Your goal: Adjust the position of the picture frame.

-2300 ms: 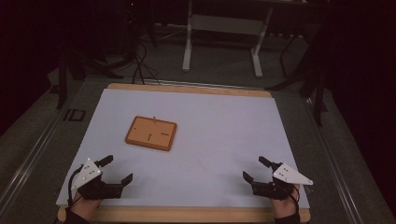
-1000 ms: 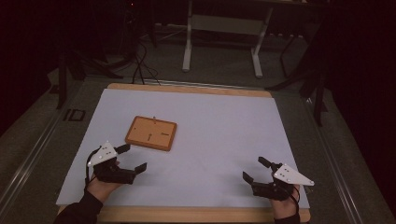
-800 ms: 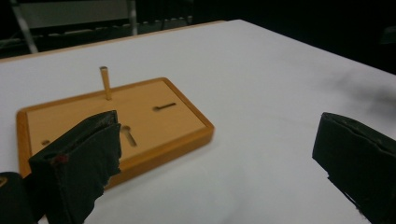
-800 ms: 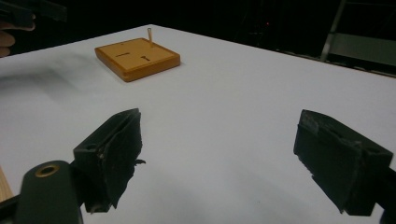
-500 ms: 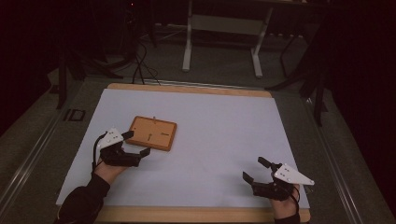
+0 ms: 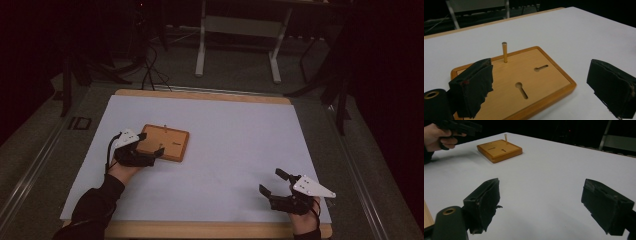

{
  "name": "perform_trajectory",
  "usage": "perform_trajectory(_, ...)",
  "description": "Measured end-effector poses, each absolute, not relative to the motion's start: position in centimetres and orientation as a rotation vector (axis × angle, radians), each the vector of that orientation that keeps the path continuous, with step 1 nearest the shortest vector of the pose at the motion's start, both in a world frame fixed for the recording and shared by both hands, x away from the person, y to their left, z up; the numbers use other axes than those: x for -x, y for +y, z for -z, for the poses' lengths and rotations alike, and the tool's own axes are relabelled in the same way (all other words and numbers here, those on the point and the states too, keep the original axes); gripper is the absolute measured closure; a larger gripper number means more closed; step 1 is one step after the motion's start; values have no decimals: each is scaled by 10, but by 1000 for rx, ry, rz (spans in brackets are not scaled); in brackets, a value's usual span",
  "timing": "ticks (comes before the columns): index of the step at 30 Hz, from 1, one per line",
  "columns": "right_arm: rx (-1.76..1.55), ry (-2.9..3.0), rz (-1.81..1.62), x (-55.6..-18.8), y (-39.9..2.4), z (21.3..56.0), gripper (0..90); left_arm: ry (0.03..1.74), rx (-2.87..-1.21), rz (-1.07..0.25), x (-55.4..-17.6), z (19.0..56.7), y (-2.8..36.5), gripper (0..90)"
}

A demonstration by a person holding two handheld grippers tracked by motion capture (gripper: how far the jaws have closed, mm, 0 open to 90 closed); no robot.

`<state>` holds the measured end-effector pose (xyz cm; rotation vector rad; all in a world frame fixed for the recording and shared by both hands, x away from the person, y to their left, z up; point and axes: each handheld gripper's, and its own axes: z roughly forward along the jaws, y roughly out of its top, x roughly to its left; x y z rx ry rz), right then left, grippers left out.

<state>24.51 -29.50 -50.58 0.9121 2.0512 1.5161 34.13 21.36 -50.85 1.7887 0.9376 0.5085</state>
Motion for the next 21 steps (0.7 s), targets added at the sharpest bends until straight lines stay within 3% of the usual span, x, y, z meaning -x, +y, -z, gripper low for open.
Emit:
perform_trajectory(14, -926, 2064, -1530, -246, -296, 507, 148, 1024, -1834, -561, -376, 520, 202, 224)
perform_trajectory(21, -936, 2067, -1541, -247, -297, 508, 148, 1085, -1854, -584, -396, 522, 196, 360)
